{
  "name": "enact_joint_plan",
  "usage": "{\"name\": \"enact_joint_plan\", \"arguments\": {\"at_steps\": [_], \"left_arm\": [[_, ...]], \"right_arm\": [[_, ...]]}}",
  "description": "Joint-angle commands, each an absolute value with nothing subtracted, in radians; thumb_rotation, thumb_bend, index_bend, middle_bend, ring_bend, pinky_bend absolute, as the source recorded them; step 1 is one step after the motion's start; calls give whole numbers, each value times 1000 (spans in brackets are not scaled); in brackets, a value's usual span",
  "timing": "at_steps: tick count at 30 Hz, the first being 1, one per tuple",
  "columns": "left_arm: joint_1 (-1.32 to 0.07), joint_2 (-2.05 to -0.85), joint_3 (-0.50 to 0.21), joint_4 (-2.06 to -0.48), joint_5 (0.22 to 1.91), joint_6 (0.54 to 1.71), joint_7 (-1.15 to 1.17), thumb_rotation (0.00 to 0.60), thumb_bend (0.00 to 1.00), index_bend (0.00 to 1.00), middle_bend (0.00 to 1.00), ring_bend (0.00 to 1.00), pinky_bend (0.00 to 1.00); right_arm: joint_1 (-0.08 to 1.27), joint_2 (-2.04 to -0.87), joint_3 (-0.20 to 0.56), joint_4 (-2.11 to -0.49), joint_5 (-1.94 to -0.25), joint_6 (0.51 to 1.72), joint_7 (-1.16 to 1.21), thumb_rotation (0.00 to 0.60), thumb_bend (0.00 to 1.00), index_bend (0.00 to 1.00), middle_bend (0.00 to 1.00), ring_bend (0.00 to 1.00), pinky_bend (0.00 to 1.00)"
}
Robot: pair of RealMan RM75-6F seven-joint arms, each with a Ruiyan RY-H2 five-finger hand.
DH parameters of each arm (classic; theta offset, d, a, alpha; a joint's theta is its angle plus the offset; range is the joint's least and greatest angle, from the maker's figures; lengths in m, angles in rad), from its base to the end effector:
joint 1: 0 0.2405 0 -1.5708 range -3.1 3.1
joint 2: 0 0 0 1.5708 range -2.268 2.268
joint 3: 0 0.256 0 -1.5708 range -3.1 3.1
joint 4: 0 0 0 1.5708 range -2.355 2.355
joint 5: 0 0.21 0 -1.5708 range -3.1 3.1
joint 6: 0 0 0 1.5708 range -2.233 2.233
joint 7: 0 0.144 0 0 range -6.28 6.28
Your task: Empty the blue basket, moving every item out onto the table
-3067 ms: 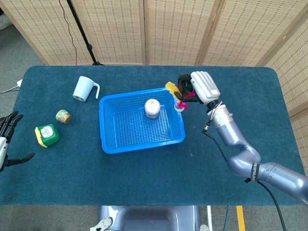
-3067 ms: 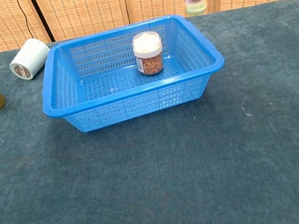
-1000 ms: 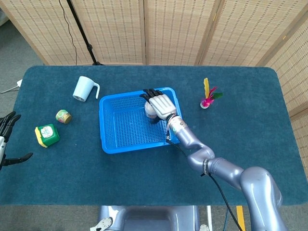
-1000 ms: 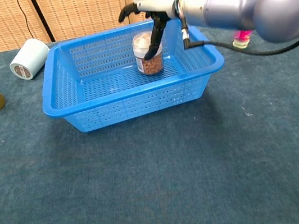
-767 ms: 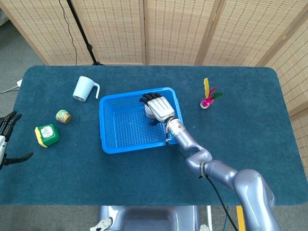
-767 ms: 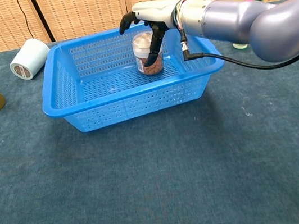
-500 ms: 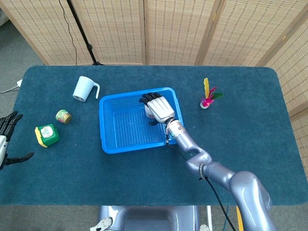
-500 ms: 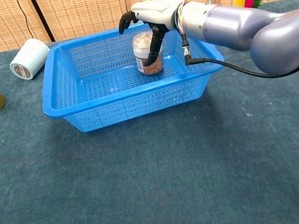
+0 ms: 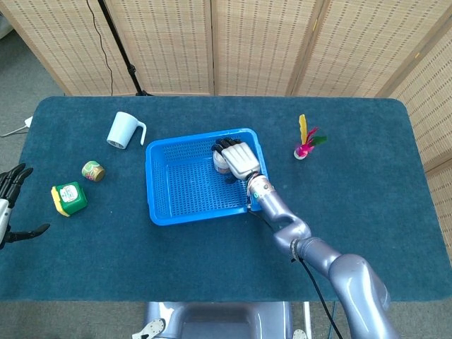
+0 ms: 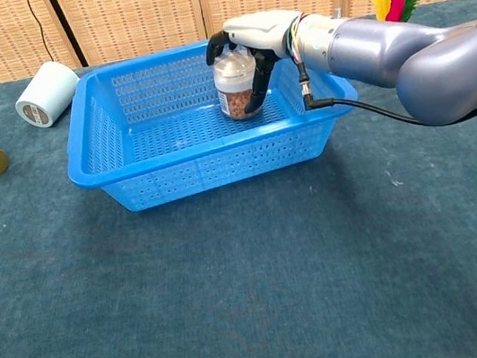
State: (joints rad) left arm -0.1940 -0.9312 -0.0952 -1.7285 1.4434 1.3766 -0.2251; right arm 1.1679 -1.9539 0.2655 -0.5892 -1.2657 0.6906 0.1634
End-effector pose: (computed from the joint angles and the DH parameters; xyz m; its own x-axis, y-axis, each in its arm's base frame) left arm -0.2856 0.2213 0.2025 0.2418 0.0252 0.9700 0.9691 -0.0570 -0.2401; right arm -0.0619 -0.4646 -0.0785 0.4313 -0.2061 0.8784 -0.8327 -0.4657 0.2996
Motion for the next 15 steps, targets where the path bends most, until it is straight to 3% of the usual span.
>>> {"name": "enact_joint_plan", "arguments": {"at_steps": [1, 6, 9, 11, 15], "left_arm": [[-196, -933, -95, -1729, 1443, 1373, -222, 600, 29, 0, 0, 0, 0], [-197, -934, -95, -1730, 1439, 1369, -218, 600, 29, 0, 0, 0, 0], [-199, -935, -95, -1730, 1437, 1367, -215, 600, 29, 0, 0, 0, 0], [-200, -936, -96, -1730, 1434, 1363, -213, 600, 29, 0, 0, 0, 0], [-206, -939, -96, -1730, 1429, 1351, -205, 600, 29, 0, 0, 0, 0]], "right_arm": [[1173, -1968, 265, -566, -1271, 681, 180, 600, 0, 273, 276, 284, 401], [1180, -2007, 265, -504, -1288, 703, 211, 600, 27, 436, 480, 493, 615], [1180, -2031, 267, -466, -1297, 729, 239, 600, 150, 549, 578, 580, 695], [1181, -2049, 267, -433, -1306, 750, 276, 600, 211, 580, 602, 602, 719], [1179, -2055, 259, -403, -1330, 785, 336, 600, 233, 585, 606, 604, 724]]}}
